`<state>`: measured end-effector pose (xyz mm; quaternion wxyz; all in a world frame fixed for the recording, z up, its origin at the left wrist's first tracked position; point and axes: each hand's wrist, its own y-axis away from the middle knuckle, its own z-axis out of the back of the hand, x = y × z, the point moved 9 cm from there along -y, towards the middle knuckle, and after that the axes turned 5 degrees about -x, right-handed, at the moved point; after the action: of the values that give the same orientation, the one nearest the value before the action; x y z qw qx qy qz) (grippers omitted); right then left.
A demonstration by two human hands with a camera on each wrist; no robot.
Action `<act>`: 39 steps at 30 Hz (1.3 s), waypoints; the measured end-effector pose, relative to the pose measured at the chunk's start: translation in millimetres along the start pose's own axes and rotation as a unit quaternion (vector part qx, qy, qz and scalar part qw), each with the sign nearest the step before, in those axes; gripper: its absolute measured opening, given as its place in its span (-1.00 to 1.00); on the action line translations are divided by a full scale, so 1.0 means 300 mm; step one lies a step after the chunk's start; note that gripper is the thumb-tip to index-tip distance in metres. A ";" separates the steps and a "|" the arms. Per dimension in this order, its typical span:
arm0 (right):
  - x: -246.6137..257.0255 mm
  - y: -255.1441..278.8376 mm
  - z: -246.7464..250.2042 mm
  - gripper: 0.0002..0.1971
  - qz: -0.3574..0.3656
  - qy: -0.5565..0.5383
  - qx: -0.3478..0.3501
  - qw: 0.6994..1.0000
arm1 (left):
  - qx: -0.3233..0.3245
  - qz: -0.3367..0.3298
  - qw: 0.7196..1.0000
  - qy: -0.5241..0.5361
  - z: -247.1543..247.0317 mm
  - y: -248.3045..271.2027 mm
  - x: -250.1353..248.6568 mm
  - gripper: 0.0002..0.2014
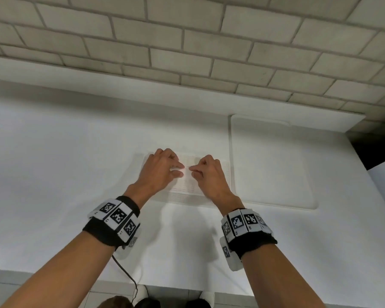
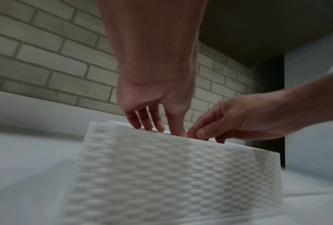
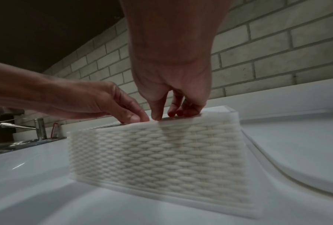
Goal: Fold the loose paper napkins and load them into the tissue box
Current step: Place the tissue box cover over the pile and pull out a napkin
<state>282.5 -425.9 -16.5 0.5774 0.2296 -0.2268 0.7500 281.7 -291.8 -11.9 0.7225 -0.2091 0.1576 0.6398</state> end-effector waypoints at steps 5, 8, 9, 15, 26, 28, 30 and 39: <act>-0.010 -0.002 -0.003 -0.77 0.002 -0.001 -0.021 1.000 | 0.028 -0.005 0.999 -0.043 -0.001 -0.025 -0.012 -0.69; -0.010 -0.004 -0.009 -0.77 0.009 0.006 -0.035 0.999 | 0.032 0.002 0.998 -0.058 -0.006 -0.042 -0.020 -0.73; -0.012 -0.005 -0.010 -0.77 0.008 0.008 -0.037 0.999 | 0.035 0.003 0.997 -0.062 -0.009 -0.047 -0.021 -0.75; -0.018 -0.003 -0.010 -0.78 -0.001 0.003 -0.041 0.999 | 0.044 -0.040 0.995 -0.074 -0.026 -0.040 -0.042 -0.92; 0.008 -0.005 -0.019 -0.88 -0.026 0.034 -0.051 0.998 | -0.018 -0.044 0.994 0.094 -0.021 -0.016 0.001 -0.93; 0.011 -0.003 -0.023 -0.82 -0.021 0.058 -0.056 0.997 | -0.052 -0.008 0.979 0.197 0.002 -0.007 0.023 -0.96; 0.006 -0.005 -0.025 -0.79 -0.032 0.053 -0.056 0.996 | -0.072 0.016 0.965 0.250 0.009 0.012 0.041 -0.93; -0.017 0.012 -0.018 -0.85 -0.055 -0.068 -0.064 0.994 | -0.066 -0.002 0.975 0.213 -0.018 0.007 0.039 -0.93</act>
<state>279.8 -427.4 -24.0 0.6147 0.2545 -0.2997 0.6838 281.5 -284.4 -22.5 0.6580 -0.3882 0.2651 0.5883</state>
